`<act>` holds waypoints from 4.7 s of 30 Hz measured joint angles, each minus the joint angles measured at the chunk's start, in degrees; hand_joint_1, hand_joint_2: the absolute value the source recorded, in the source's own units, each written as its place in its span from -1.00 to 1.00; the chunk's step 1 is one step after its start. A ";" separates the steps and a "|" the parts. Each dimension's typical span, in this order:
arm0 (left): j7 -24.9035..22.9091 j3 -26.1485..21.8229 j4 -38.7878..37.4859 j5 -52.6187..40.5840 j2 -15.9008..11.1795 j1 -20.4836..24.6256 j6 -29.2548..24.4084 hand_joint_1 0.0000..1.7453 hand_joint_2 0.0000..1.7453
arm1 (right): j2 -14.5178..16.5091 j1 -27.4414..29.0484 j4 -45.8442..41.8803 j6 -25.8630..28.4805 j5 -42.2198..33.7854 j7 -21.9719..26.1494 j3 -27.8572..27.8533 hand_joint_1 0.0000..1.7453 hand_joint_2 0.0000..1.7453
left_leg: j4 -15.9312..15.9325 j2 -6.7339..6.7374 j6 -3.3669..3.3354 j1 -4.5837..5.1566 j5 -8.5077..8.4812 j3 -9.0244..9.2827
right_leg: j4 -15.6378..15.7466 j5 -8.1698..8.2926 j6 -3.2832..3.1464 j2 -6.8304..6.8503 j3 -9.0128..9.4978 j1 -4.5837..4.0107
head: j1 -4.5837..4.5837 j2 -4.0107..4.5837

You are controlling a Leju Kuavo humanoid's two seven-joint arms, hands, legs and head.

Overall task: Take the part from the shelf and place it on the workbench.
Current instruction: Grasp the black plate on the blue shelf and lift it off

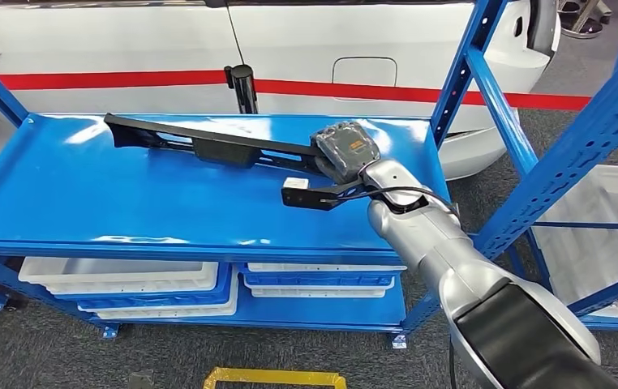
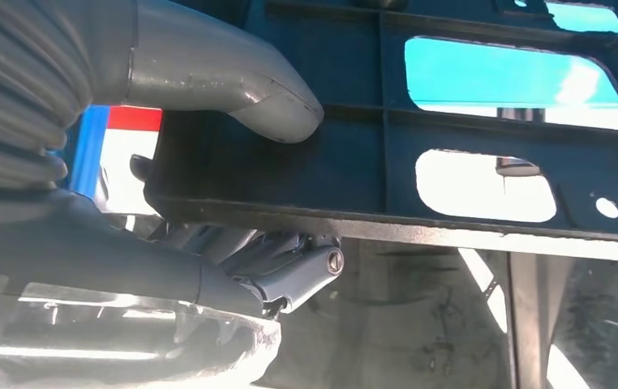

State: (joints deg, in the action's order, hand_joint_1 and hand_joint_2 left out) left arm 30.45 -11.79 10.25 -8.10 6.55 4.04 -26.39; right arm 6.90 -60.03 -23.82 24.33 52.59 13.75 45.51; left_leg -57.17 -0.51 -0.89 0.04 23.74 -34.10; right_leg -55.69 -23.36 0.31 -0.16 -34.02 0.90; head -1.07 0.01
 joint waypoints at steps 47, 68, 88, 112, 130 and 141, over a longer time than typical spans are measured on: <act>-15.32 0.11 0.00 -4.34 0.39 -0.03 0.66 -1.00 1.00 | -0.64 1.74 -7.11 0.87 1.31 -0.17 -5.41 1.00 1.00 | 0.25 0.01 -0.03 0.33 -1.06 -0.81 | 0.14 0.07 1.09 -0.37 -0.04 -0.18 | -0.42 0.00; -15.40 1.27 0.00 -5.50 0.40 0.02 0.84 -1.00 1.00 | -3.78 2.05 -13.88 -1.35 2.49 -0.61 -7.51 1.00 1.00 | 0.24 0.01 -0.04 0.34 -1.06 -0.86 | 0.14 0.07 1.09 -0.37 -0.05 -0.18 | -0.42 -0.01; -15.32 1.24 0.00 -5.74 0.29 0.02 1.28 -1.00 1.00 | -5.81 3.78 -17.93 -2.10 1.39 0.11 -10.11 1.00 1.00 | -0.23 -0.02 -0.36 0.39 -0.86 -1.22 | 0.18 0.13 1.23 -0.36 -0.04 0.69 | -0.43 -0.01; -15.24 1.24 0.20 -6.15 0.16 0.18 1.69 -1.00 1.00 | -7.31 5.05 -20.15 -2.82 1.34 0.14 -10.96 1.00 1.00 | -11.70 0.29 1.53 -0.94 5.68 -6.29 | -0.87 0.06 -0.51 0.00 -0.49 0.74 | -0.54 0.00; -15.32 1.21 0.31 -6.41 0.12 0.56 1.81 -1.00 1.00 | -7.97 6.13 -20.94 -2.91 2.14 -0.51 -11.04 1.00 1.00 | 1.20 0.88 -2.27 -0.48 -2.02 -0.74 | -17.83 -7.49 1.28 0.12 -7.96 0.20 | -0.39 -0.01; -15.30 1.21 0.31 -6.50 0.18 0.32 1.82 -1.00 1.00 | -8.28 6.19 -22.02 -2.86 2.25 -0.52 -12.26 1.00 1.00 | -5.15 0.53 1.11 -0.93 0.79 -5.72 | -0.99 -2.45 -0.28 0.00 2.00 1.33 | -0.46 0.00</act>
State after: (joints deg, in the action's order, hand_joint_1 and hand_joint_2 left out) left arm 15.15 -10.58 10.56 -14.60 6.73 4.37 -24.57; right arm -1.38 -53.84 -45.84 21.46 54.84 13.22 33.25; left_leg -62.32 0.02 0.22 -0.89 24.53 -39.82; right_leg -56.68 -25.80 0.03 -0.16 -32.02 2.23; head -1.54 0.01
